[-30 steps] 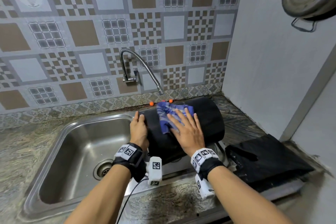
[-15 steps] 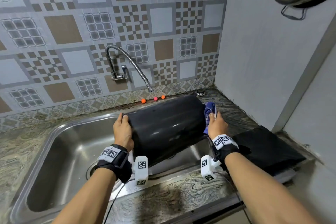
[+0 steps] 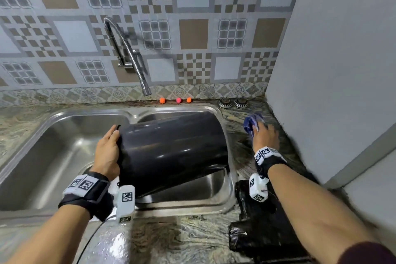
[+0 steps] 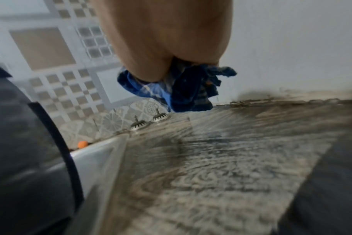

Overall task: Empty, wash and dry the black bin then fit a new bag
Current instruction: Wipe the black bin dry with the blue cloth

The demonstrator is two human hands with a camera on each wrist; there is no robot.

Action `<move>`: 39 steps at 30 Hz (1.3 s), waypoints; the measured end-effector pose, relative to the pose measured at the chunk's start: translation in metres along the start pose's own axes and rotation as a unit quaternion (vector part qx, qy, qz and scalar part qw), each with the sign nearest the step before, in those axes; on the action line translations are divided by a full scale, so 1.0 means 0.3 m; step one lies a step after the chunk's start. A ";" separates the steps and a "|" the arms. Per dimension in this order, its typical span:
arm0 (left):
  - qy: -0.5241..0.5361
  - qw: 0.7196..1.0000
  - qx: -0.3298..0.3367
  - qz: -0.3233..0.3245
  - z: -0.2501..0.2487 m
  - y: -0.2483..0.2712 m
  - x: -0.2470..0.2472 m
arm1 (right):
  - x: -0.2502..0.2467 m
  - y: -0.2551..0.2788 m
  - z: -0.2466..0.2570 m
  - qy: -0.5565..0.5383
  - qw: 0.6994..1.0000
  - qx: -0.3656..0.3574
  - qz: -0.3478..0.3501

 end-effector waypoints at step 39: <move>-0.029 0.957 0.156 0.242 -0.228 0.280 -0.279 | -0.507 0.701 1.007 -0.094 0.966 -0.193 0.145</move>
Point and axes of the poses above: each hand's wrist, its own y-axis away from the middle knuckle, its own x-axis out of the palm, z = x × y, the point moved 1 cm from there along -y, towards the middle knuckle, and after that the axes turned 1 degree about y, right-handed, at the moved point
